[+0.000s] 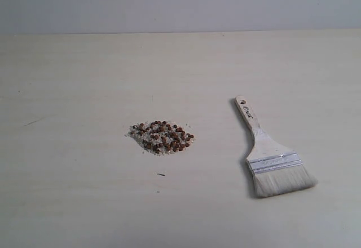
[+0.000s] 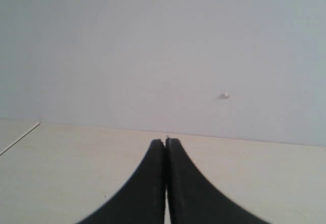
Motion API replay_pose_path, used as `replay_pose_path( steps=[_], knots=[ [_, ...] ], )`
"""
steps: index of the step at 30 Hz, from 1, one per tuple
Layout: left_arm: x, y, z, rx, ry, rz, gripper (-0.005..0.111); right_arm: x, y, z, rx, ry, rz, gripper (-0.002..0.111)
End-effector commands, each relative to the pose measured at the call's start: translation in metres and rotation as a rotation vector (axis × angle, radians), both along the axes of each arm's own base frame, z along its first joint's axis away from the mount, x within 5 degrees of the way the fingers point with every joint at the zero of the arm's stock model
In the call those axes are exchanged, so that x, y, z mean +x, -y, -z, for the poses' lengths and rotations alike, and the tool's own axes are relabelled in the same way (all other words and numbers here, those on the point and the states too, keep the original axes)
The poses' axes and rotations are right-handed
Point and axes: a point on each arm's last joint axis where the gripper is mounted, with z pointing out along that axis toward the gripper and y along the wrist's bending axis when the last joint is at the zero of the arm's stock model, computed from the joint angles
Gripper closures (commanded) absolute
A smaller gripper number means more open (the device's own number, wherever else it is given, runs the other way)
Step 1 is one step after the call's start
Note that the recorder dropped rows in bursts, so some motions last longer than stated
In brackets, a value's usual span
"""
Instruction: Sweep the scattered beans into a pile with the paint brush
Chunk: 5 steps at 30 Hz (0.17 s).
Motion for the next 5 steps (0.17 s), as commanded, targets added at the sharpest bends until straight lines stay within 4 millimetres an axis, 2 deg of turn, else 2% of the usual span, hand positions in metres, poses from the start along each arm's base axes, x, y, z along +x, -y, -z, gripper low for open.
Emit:
replay_pose_path(
  steps=[1, 5],
  knots=[
    [-0.0004, -0.0001, 0.0006, -0.01, 0.002, -0.001, 0.107, -0.0006, 0.0004, 0.0008, -0.005, 0.007, 0.005, 0.108],
    [-0.0004, -0.0001, 0.0006, -0.01, 0.002, -0.001, 0.107, -0.0006, 0.0004, 0.0009, -0.005, 0.005, 0.005, 0.108]
  ],
)
